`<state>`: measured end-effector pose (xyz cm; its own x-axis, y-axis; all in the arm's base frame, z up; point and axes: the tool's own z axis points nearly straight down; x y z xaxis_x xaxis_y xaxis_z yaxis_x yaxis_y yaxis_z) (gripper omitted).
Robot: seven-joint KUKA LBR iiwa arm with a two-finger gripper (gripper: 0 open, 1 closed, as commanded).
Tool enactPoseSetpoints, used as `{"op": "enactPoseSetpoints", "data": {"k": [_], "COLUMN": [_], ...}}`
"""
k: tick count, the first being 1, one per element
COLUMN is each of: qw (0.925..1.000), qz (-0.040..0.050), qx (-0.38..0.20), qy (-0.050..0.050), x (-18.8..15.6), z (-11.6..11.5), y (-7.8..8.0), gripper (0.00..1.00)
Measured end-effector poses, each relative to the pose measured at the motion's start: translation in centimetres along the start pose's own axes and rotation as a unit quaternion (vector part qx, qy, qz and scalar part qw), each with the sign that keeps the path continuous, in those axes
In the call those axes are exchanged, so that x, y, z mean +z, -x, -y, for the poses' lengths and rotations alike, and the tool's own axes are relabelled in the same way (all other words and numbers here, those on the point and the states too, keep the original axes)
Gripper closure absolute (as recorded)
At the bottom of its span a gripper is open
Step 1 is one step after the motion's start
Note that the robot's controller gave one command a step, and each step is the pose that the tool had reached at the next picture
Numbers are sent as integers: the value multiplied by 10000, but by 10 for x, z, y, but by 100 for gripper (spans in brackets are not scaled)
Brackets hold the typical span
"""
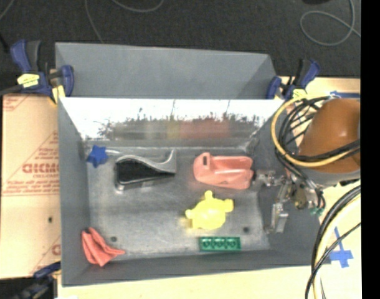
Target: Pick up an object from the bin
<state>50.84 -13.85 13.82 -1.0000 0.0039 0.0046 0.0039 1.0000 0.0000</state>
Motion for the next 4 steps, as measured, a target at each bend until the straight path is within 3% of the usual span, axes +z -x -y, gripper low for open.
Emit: {"op": "enactPoseSetpoints", "data": {"k": [1, 2, 3, 4], "qw": [10000, 9997, 9988, 9925], "qz": [38, 49, 2, 20], "qx": [-20, -227, -499, -1226], "qy": [-8, -20, 18, -30], "x": [-4, 22, 45, 45], "z": [0, -36, -58, -66], "y": [2, 31, 42, 46], "gripper": [0, 0, 0, 0]}}
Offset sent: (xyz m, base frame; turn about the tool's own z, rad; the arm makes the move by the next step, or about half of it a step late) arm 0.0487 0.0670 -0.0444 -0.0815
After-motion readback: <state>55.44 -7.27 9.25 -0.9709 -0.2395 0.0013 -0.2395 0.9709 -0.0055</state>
